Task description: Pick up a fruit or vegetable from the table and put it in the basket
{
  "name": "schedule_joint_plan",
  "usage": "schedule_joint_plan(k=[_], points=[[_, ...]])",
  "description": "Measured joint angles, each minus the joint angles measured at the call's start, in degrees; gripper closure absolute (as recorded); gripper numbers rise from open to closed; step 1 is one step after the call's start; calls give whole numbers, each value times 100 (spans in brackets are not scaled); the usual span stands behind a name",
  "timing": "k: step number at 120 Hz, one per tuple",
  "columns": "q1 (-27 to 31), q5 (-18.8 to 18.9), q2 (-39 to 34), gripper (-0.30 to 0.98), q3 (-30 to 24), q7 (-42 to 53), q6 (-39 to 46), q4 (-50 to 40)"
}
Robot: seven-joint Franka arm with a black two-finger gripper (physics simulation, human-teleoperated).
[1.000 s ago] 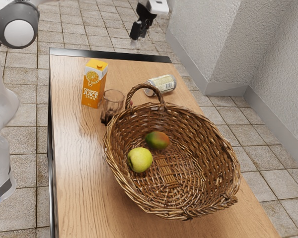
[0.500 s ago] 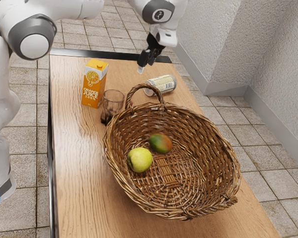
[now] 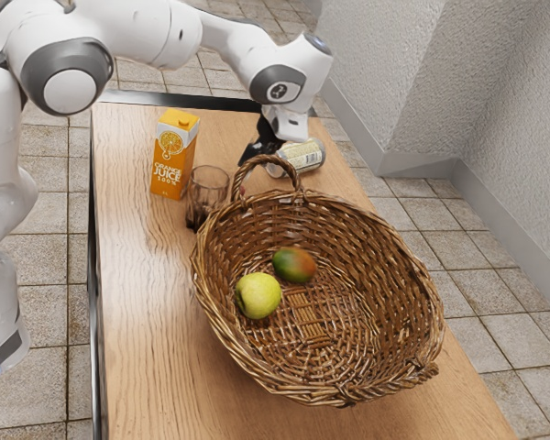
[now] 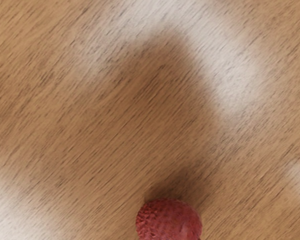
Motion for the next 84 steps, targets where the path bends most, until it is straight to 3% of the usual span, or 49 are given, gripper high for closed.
schedule_joint_plan(k=[18,33,52,84], points=[[-47,129,-650,0,2,-2,366,-404],[-20,625,-1271,0,-22,-116,688,-818],[12,871,-1342,0,10,-243,1013,-1056],[1,951,-1390,0,15,-392,1246,-1351]])
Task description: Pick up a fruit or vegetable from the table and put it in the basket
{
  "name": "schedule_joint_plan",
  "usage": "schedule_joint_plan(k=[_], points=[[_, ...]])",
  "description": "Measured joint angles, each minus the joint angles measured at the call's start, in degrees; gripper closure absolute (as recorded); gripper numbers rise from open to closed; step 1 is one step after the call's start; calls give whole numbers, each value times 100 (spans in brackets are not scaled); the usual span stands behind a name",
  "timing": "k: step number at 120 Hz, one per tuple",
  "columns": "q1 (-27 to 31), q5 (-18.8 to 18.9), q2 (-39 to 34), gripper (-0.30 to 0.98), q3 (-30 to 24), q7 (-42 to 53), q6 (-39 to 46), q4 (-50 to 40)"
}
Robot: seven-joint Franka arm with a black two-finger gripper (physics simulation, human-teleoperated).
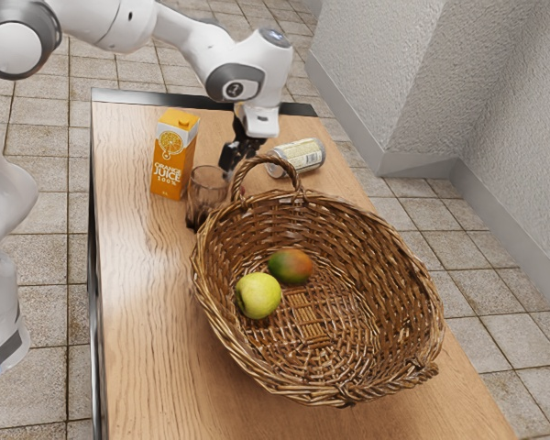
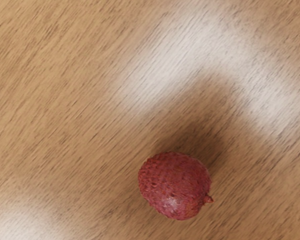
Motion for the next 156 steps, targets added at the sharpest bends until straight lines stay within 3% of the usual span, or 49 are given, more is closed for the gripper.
schedule_joint_plan(k=[100,156], points=[[130,-75,282,3,217,-202,283,-213],[95,-392,585,2,123,-115,270,21]])
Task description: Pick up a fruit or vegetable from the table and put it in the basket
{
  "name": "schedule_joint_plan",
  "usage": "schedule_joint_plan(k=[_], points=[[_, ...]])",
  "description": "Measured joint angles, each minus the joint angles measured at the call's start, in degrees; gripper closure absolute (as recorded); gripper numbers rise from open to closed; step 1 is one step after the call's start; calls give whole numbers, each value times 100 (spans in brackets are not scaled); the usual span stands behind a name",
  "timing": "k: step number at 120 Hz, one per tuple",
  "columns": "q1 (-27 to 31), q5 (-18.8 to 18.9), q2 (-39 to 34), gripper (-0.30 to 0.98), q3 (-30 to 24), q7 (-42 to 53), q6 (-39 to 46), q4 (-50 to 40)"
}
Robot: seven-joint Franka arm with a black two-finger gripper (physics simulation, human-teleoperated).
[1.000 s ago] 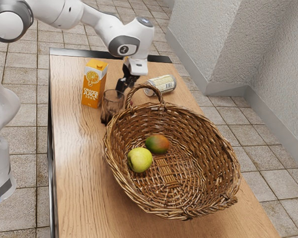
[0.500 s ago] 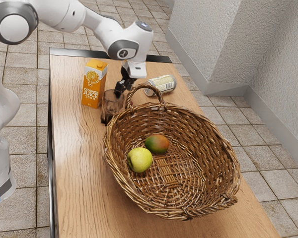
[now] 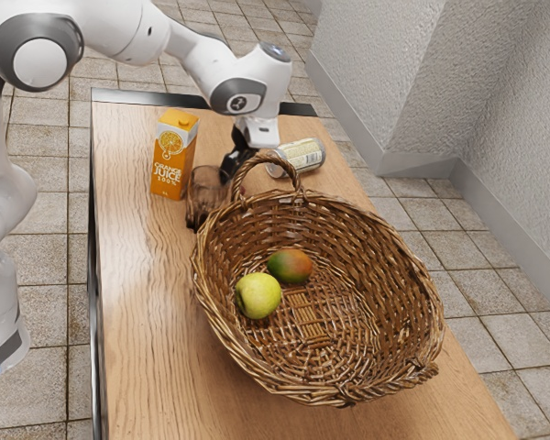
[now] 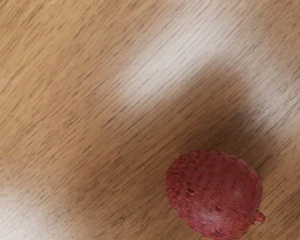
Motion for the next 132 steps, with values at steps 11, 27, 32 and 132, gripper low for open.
schedule_joint_plan(k=[11,27,32,132], points=[[-52,-40,-5,2,1,8,-16,0],[-125,-65,-6,2,1,17,-33,0],[-148,-70,-6,2,1,20,-36,0],[-704,-135,8,2,91,29,-22,-131]])
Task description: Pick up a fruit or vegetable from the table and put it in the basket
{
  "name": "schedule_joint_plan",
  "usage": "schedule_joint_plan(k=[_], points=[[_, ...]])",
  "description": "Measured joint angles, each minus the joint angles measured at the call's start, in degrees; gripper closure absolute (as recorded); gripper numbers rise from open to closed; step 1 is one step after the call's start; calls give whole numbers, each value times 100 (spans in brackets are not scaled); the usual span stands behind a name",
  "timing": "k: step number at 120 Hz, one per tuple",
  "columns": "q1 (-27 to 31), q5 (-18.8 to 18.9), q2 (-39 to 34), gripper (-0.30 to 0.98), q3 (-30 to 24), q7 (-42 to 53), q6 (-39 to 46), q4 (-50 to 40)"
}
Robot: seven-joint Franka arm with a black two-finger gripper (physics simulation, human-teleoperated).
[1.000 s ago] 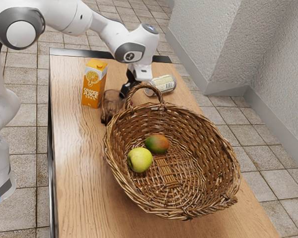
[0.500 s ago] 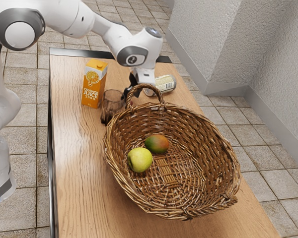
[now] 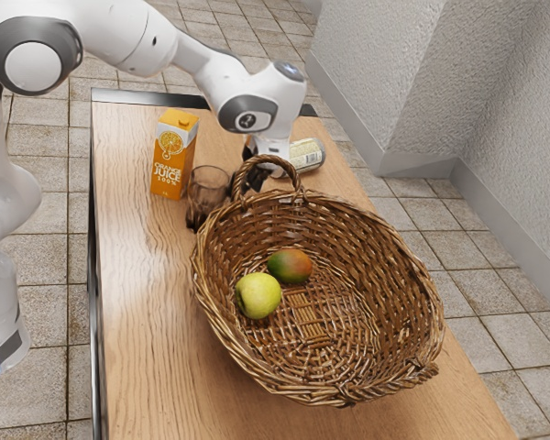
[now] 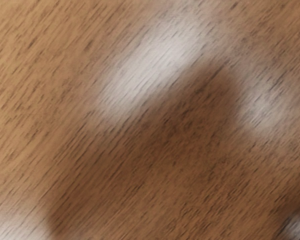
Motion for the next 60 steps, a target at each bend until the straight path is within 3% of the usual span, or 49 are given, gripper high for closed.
schedule_joint_plan(k=[60], points=[[-282,-36,-14,2,7,1,-2,-17]])
